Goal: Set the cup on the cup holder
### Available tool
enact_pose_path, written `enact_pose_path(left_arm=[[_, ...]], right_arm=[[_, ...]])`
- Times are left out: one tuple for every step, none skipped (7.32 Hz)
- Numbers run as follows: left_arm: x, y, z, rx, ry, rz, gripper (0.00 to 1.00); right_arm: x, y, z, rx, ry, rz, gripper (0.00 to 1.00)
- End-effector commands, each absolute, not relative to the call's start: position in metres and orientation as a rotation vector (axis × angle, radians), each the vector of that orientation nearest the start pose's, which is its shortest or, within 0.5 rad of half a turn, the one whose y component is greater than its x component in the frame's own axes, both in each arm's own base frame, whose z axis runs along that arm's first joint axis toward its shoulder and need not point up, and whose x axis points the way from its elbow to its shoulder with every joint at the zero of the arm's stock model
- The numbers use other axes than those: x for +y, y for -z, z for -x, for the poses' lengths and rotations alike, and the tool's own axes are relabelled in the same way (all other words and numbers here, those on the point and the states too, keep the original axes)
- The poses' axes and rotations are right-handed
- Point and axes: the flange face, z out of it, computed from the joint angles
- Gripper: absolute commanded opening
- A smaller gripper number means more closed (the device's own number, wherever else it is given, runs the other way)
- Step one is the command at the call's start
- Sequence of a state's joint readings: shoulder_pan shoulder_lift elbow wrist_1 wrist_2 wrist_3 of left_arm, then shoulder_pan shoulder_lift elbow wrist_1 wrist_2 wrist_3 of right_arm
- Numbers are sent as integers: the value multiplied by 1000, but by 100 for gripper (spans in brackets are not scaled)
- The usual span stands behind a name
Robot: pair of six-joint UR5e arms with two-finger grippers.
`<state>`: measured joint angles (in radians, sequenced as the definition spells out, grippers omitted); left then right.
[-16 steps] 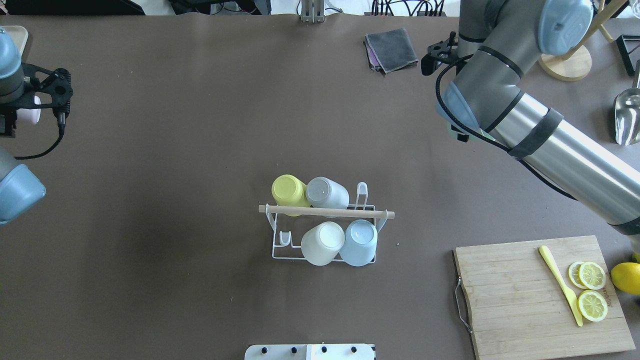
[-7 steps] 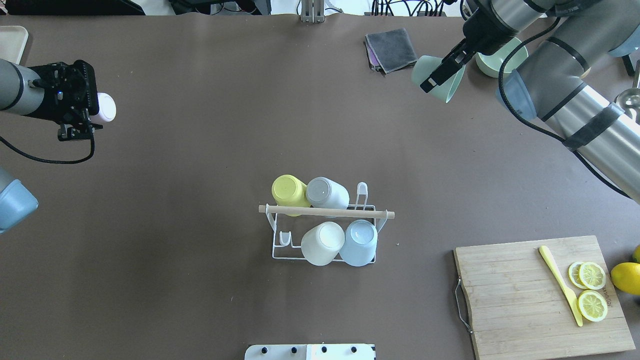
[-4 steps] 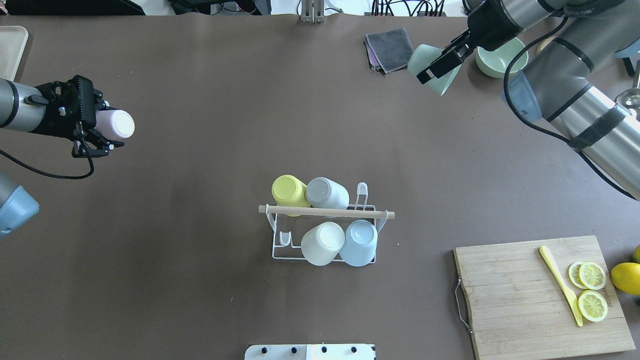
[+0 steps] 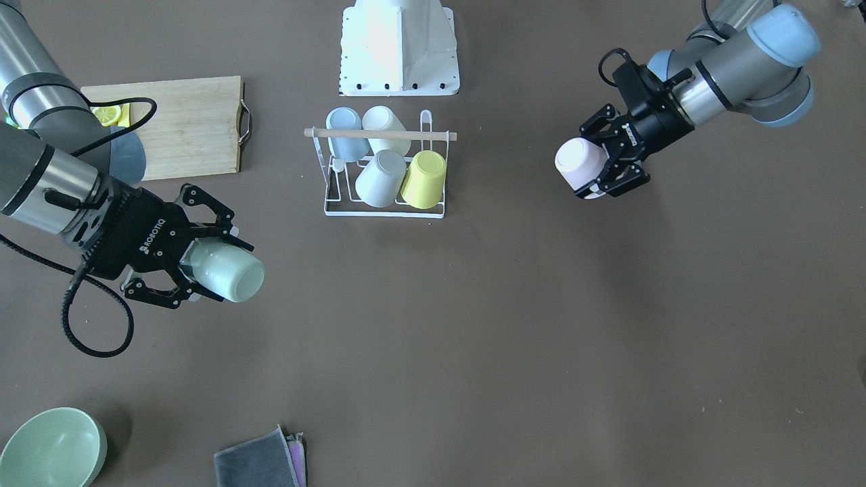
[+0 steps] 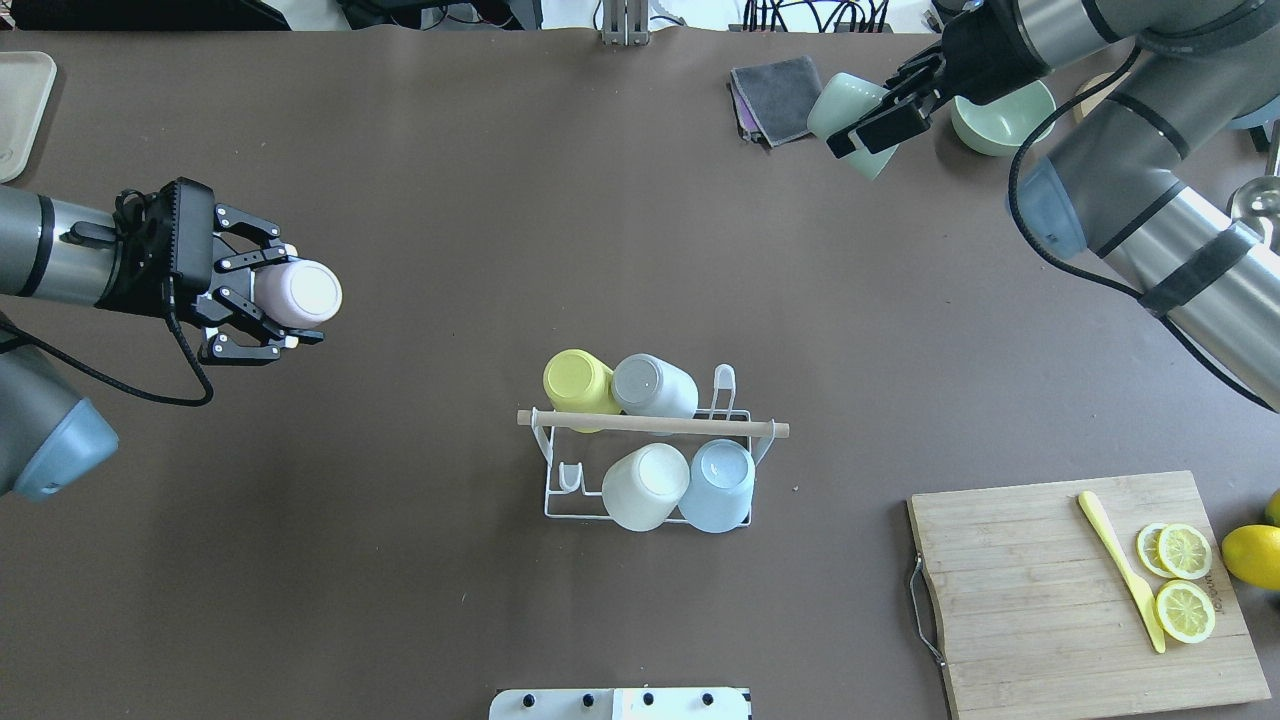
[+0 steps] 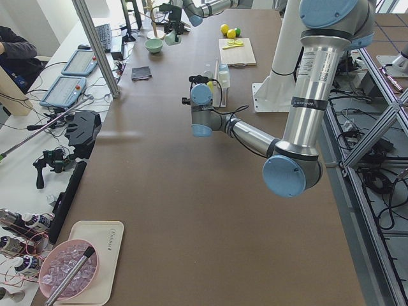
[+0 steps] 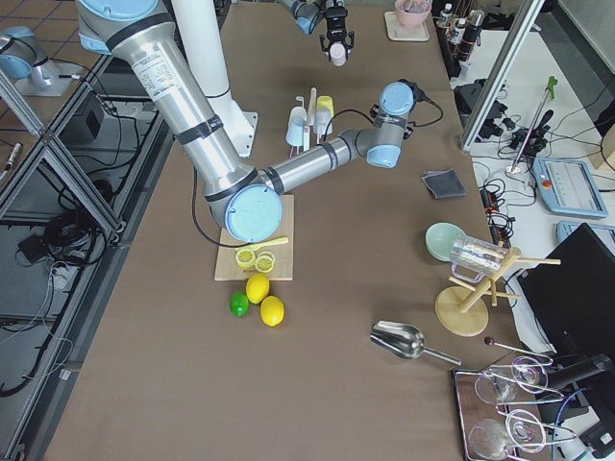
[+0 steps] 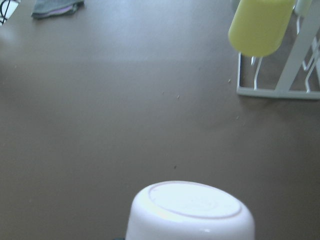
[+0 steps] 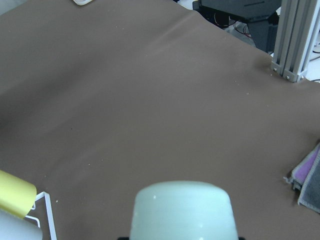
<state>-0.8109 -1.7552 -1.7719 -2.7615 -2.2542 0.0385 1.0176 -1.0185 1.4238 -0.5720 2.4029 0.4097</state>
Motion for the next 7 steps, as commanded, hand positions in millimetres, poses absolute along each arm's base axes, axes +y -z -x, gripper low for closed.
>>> enact_pose_path(left_arm=[[-353,-288,-330,1348,-1163,-1441,54],[-333,-277,-336,1417,-1149,-1556,54],[-318,-266,-342,1471,-1121,-1674,54],[-312,-254,-348,1509,-1083,-1774,54],[-313,-246,-362,1538,-1028,-1856,54],[-308,-248,-395,1591,-950,-1912,54],[-303,-253,-417,1623,-924,-1921,54]], right_arm=[[-564,-275,349,-1257,635,-1033,0],[-542,-279,367,-1305,586,-1102,0],[-519,-284,380,-1361,538,-1153,0],[-495,-286,399,-1390,491,-1220,0],[-485,-280,390,-1441,460,-1256,0],[-450,-285,384,-1494,457,-1225,0],[-438,-280,383,-1508,455,-1240,0]])
